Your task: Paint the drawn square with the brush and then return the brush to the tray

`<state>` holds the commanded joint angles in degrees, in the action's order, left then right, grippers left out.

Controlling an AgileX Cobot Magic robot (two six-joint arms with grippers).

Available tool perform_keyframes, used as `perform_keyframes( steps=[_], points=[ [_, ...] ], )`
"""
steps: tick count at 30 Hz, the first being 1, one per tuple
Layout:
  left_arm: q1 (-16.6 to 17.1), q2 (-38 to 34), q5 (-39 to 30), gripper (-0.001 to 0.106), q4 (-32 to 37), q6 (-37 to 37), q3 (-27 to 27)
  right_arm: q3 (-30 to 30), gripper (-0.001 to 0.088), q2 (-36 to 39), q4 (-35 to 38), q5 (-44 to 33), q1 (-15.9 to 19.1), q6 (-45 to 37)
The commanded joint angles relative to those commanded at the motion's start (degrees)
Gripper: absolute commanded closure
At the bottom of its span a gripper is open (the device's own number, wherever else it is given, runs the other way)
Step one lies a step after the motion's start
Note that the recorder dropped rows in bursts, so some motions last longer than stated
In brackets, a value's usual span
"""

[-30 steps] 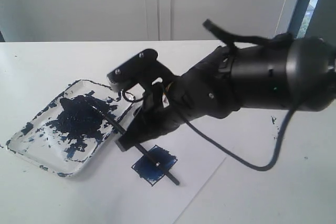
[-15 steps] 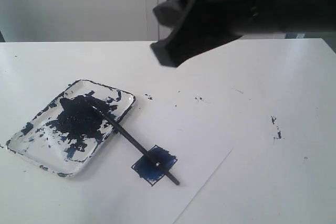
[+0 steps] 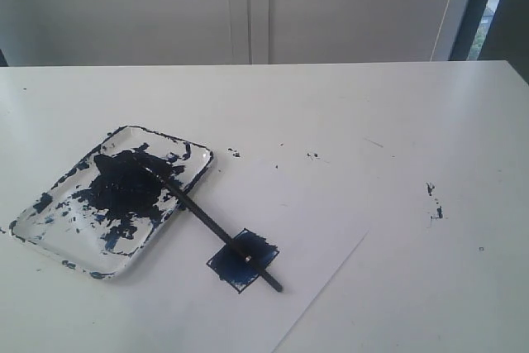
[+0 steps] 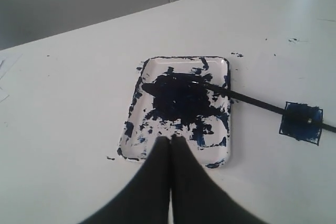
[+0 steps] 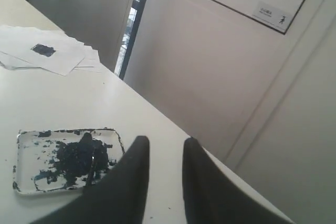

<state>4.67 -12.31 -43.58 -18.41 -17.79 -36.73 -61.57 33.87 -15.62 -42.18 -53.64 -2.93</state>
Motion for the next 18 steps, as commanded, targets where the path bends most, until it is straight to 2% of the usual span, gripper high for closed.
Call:
perform_keyframes(
  steps=[4, 9, 15, 18],
  points=[
    [0.0, 2.49, 6.02, 0.105, -1.95, 1.13, 7.13, 2.59, 0.064, -4.08, -8.16, -4.23, 0.0, 6.97],
    [0.0, 2.98, 14.45, 0.105, -2.56, 1.41, 13.2, 6.96, 0.064, -8.88, -17.65, -4.52, 0.0, 14.46],
    [0.0, 2.88, 19.67, 0.105, -2.81, 1.41, 17.72, 13.1, 0.064, -10.95, -21.28, -4.52, 0.0, 19.65],
    [-0.12, 2.88, 22.03, 0.105, -5.54, 1.41, 19.79, 17.66, 0.064, -11.09, -23.4, -4.52, 0.0, 22.0]
  ],
)
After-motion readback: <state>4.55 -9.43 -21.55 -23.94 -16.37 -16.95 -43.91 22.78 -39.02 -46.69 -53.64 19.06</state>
